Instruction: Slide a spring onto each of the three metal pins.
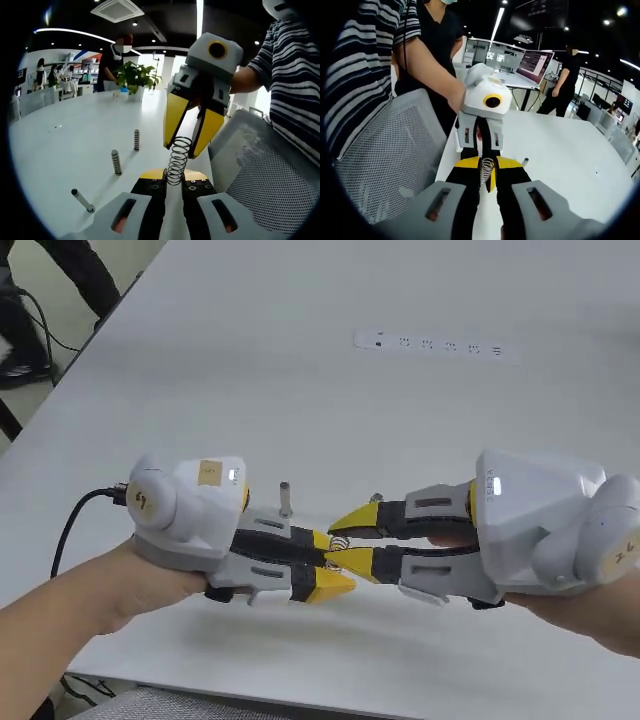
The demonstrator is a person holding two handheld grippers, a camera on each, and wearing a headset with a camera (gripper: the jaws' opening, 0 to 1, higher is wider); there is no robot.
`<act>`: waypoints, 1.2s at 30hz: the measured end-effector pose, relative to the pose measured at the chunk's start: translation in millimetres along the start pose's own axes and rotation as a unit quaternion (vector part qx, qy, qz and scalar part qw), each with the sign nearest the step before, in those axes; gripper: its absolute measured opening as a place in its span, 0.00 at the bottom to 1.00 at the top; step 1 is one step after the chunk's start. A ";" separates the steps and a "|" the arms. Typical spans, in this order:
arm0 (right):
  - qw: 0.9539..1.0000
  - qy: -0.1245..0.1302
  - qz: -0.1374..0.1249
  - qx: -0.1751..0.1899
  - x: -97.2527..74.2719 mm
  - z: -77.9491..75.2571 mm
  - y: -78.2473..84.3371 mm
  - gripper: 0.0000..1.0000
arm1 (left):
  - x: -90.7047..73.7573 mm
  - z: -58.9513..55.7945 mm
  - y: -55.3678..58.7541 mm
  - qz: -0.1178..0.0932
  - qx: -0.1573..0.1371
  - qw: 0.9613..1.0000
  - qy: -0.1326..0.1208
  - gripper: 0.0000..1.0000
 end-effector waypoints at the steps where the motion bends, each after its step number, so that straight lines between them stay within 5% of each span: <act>1: 1.000 0.000 -0.001 0.000 0.4 0.6 0.0 0.12 | 0.0 0.0 0.1 0.000 0.000 1.000 0.000 0.08; 17: 1.000 -0.005 -0.006 -0.023 0.9 -1.0 -4.0 0.12 | -1.7 -1.7 -0.6 -0.002 -0.007 1.000 -0.013 0.09; 36: 0.999 0.000 -0.003 -0.033 -1.2 -7.3 -4.0 0.12 | -18.7 -0.1 6.2 -0.002 -0.013 0.997 -0.073 0.34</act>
Point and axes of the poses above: the centre of the closed fingertips' face, and the gripper's own axes: x roughly forward along the fingers, z roughly to its left, y roughly out of its underside, the point moved 10 cm from there along -x, roughly backward along the fingers, and after that the axes turned 14 degrees about y, right-handed, at the moved point
